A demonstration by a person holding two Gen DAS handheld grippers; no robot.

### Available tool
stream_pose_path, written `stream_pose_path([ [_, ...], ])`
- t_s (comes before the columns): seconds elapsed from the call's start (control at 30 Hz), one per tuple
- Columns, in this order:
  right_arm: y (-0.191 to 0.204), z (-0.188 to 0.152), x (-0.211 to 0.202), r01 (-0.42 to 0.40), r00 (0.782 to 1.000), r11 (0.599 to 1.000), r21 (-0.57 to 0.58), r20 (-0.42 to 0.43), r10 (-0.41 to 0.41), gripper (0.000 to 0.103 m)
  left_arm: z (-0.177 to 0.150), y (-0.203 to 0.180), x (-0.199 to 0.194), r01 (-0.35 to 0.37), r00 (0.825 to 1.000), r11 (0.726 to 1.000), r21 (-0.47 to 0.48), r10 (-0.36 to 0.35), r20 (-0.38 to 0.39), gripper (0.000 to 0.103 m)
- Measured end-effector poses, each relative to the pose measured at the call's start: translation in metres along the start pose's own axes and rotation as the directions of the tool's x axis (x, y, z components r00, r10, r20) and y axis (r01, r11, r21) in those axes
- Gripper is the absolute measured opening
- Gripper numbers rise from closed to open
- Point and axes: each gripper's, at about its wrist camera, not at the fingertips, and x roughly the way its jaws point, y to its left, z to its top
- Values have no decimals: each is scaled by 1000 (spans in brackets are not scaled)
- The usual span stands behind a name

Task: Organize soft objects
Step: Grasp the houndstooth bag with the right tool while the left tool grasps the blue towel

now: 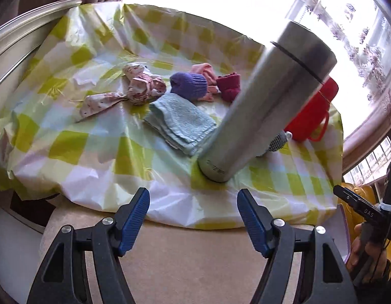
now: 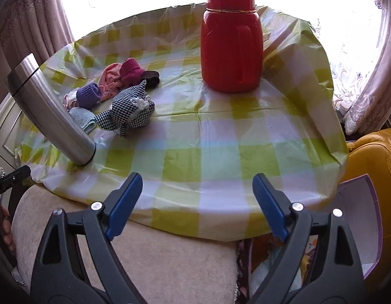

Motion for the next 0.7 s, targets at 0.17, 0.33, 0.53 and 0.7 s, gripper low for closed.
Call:
stream_pose_path([
  [0.17, 38, 34, 38, -71, 997, 997, -9, -9, 71, 91, 35, 32, 25, -8, 1000, 999, -45, 8, 19, 72],
  [0.33, 68, 59, 76, -106, 994, 994, -35, -26, 105, 91, 62, 35, 56, -3, 1000, 1000, -21, 3, 14, 72],
  [0.53, 86, 78, 112, -115, 993, 992, -53, -38, 113, 91, 90, 29, 106, 2, 1000, 999, 34, -1, -26, 72],
  [0.7, 91, 86, 134, -110, 993, 992, -55, -58, 107, 91, 98, 21, 132, -2, 999, 997, 83, 6, -47, 70],
])
